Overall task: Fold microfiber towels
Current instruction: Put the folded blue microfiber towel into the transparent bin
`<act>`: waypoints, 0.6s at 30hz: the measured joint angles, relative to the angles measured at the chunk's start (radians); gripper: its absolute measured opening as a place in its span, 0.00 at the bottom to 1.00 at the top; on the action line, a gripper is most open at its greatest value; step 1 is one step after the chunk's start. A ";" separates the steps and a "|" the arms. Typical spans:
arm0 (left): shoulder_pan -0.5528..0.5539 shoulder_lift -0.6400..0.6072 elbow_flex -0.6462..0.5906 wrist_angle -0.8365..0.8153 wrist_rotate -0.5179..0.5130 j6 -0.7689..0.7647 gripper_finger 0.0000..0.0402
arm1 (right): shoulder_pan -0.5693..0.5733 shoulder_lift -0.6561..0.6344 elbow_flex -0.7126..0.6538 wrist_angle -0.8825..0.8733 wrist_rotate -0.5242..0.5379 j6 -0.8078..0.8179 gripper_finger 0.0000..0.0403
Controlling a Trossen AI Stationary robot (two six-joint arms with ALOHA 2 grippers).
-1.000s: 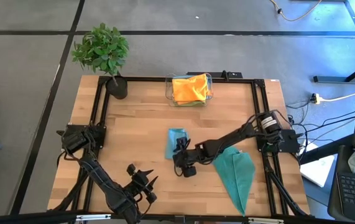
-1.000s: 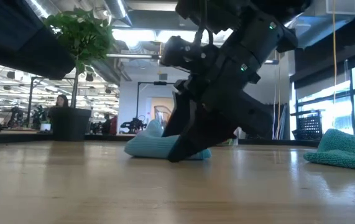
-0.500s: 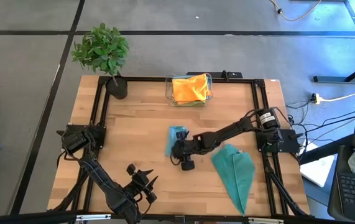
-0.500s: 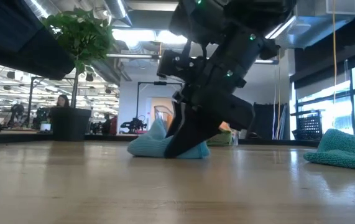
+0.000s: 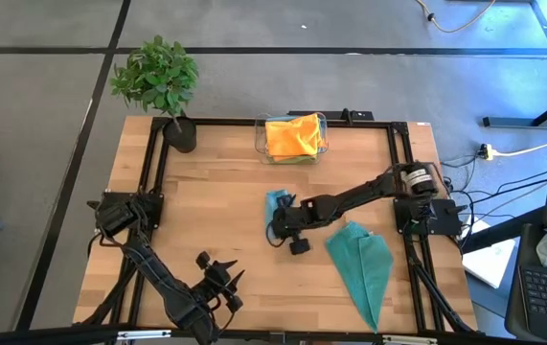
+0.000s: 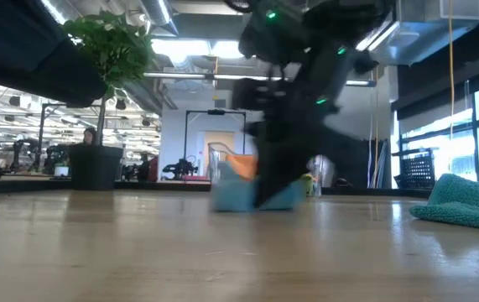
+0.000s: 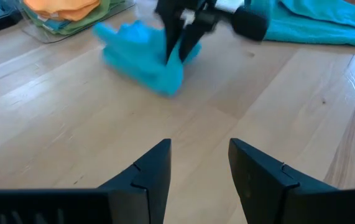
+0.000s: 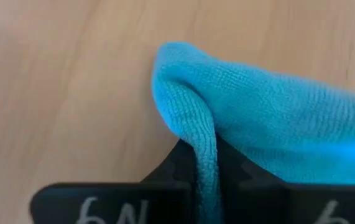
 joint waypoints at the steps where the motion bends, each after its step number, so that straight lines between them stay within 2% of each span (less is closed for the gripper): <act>1: 0.001 0.000 0.000 0.000 0.000 0.000 0.38 | 0.004 -0.029 -0.005 -0.033 0.019 -0.019 0.05; 7: 0.002 0.000 0.000 -0.002 0.000 0.002 0.38 | -0.042 -0.263 0.005 -0.077 0.175 -0.103 0.05; 12: 0.002 0.000 0.000 0.004 -0.001 0.002 0.38 | -0.189 -0.445 0.007 -0.055 0.158 -0.132 0.05; 18: 0.001 0.000 0.000 0.012 -0.001 0.003 0.38 | -0.437 -0.531 0.005 -0.076 0.158 -0.133 0.05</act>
